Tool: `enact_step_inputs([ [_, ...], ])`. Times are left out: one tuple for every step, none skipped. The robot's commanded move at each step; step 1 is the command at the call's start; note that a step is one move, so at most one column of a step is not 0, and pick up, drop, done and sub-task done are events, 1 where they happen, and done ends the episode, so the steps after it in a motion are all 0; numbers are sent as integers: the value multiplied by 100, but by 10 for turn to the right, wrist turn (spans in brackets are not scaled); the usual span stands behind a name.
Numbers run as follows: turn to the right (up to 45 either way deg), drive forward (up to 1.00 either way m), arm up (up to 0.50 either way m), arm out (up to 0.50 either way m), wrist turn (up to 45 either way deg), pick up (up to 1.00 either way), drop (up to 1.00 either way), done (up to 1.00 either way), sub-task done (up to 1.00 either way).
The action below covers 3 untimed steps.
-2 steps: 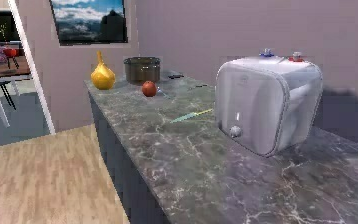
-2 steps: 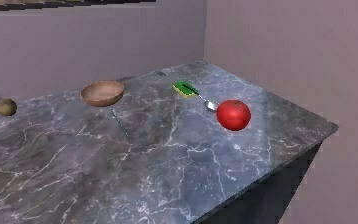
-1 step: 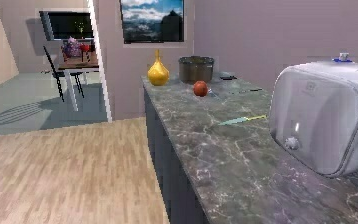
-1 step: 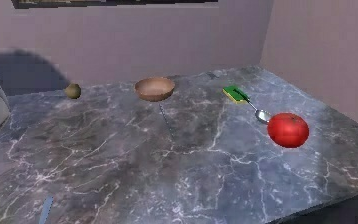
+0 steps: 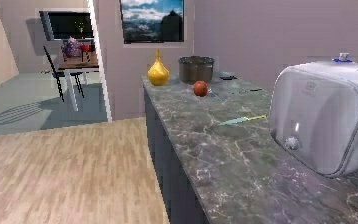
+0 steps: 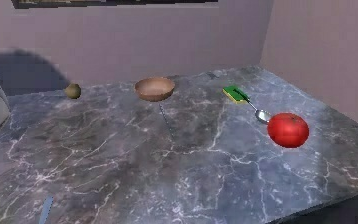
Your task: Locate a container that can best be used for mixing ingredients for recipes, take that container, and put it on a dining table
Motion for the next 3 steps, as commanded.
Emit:
enact_step_inputs([
  [0,0,38,0,0,0,0,0,0],
  [0,0,0,50,0,0,0,0,0],
  [0,0,0,0,450,0,0,0,0],
])
